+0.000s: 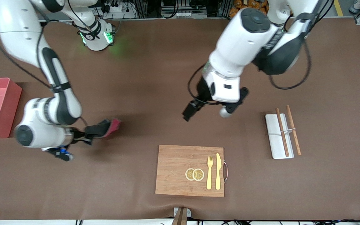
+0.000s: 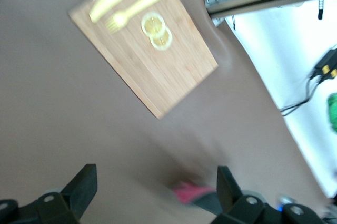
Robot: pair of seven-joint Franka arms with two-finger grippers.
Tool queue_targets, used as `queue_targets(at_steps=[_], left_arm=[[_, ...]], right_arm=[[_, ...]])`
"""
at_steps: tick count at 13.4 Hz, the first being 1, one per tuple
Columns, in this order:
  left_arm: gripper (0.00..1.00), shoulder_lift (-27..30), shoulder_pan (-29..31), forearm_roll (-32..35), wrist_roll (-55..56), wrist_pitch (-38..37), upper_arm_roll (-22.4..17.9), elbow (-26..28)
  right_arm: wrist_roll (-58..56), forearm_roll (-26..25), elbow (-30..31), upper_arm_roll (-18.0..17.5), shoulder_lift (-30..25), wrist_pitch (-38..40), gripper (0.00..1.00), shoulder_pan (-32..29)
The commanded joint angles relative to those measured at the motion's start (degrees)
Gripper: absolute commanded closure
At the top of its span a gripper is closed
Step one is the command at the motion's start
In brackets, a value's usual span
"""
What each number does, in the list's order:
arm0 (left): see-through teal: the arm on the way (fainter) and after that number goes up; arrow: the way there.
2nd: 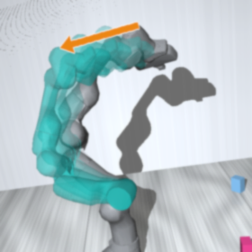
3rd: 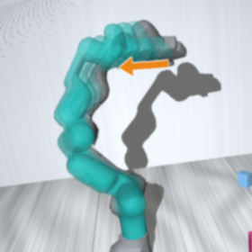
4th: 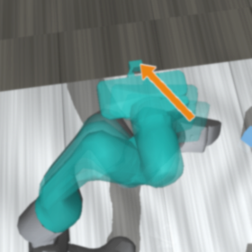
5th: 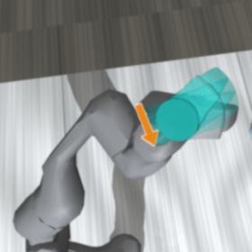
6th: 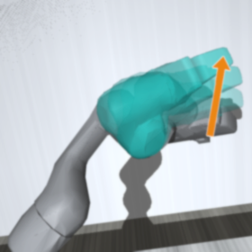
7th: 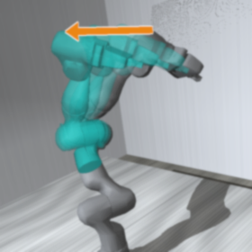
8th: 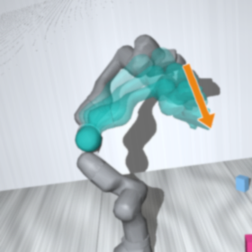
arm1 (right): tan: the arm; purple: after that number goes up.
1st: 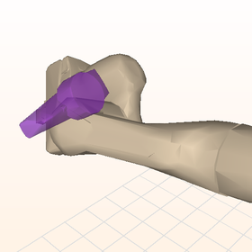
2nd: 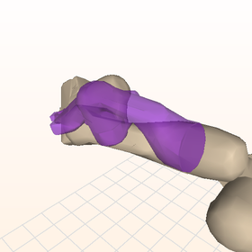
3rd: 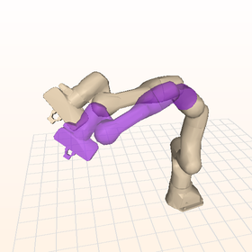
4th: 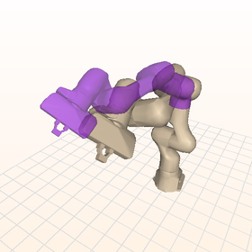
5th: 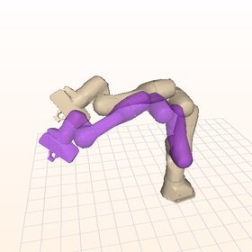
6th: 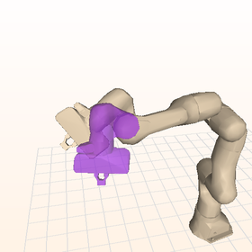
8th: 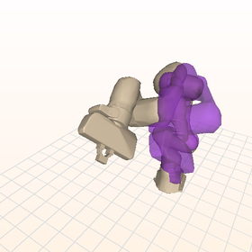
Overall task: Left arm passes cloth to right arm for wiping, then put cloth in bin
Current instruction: 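Release the cloth from the left gripper and withdraw it toward the tray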
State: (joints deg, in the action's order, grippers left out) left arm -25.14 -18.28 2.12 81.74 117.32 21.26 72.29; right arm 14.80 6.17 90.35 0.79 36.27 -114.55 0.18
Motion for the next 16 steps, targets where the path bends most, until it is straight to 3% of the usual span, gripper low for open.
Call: queue_targets(at_steps=[1,6,9,12,16], left_arm=[[0.0,3.07,4.98,0.34,-11.73,-5.5,0.53,2.24],[0.0,5.1,13.78,0.34,-32.84,-15.44,0.53,2.24],[0.0,5.63,18.26,0.34,-40.84,-18.34,0.53,2.24],[0.0,6.33,21.96,0.43,-49.02,-21.25,0.45,2.32],[0.0,8.52,27.05,0.43,-57.2,-23.36,0.53,3.64]], right_arm=[[-14.92,-6.31,-0.52,-1.23,0.73,-3.46,1.0,-7.89],[-27.61,-26.96,-1.14,-1.31,0.3,-12.09,1.0,-14.59],[-26.75,-36.03,-2.1,-1.4,-1.9,-11.58,1.0,-11.89],[-12.14,-35.79,-0.53,-1.66,-1.12,-8.76,1.0,-7.5],[7.32,-32.38,4.48,-3.77,-0.06,-13.07,1.0,-2.05]])
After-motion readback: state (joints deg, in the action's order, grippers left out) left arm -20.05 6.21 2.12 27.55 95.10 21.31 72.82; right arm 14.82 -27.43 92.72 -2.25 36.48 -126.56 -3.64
